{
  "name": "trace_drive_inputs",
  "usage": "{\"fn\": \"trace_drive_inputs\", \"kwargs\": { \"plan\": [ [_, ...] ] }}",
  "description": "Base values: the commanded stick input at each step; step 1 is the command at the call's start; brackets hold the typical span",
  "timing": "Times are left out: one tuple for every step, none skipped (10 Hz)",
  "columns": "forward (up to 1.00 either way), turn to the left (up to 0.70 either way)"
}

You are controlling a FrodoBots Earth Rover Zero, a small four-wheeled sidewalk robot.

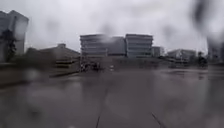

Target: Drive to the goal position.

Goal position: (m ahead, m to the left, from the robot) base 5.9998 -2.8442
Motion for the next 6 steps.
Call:
{"fn": "trace_drive_inputs", "kwargs": {
  "plan": [
    [1.0,0.0],
    [1.0,0.0],
    [1.0,0.0],
    [1.0,0.0],
    [1.0,0.0],
    [1.0,0.0]
  ]
}}
